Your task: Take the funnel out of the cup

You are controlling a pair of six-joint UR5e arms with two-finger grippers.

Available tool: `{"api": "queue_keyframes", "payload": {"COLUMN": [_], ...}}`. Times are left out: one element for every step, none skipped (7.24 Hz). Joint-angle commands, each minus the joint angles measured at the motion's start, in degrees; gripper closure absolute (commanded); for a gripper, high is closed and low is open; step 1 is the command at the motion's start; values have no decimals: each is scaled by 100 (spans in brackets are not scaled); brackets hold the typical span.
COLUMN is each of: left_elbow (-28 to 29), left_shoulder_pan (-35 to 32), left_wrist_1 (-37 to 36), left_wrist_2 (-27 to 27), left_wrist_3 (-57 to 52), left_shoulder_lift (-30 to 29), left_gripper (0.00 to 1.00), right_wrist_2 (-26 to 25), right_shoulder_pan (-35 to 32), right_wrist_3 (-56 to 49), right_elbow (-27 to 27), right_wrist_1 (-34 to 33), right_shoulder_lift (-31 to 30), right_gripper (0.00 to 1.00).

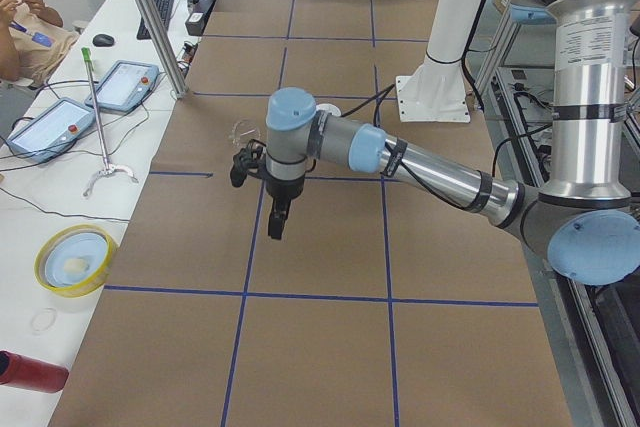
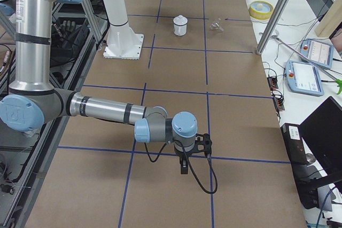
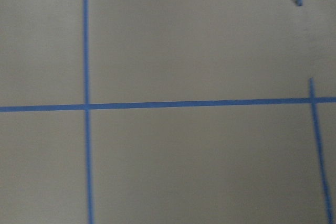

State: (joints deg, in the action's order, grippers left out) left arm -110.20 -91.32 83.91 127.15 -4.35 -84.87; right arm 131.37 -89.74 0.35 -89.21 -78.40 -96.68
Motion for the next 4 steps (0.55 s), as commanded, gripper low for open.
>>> {"api": "queue_keyframes", "payload": {"left_elbow": [1006, 975, 922, 939], "left_shoulder_pan": [-1295, -1309, -1274, -1248], "left_wrist_1": [-6, -58, 11, 3], "left_wrist_2": [55, 499, 738, 723], "left_wrist_3": [-2012, -1600, -551, -454], "left_shoulder_lift": [129, 260, 217, 217], "left_gripper": [0, 0, 0, 0], "right_wrist_2": [2, 2, 2, 2], "right_shoulder_pan": [0, 0, 0, 0], "right_wrist_3": [0, 0, 0, 0], "right_elbow": [0, 0, 0, 0], "right_wrist_1": [0, 0, 0, 0], "right_shoulder_lift": [0, 0, 0, 0], "right_gripper": [0, 0, 0, 0]}}
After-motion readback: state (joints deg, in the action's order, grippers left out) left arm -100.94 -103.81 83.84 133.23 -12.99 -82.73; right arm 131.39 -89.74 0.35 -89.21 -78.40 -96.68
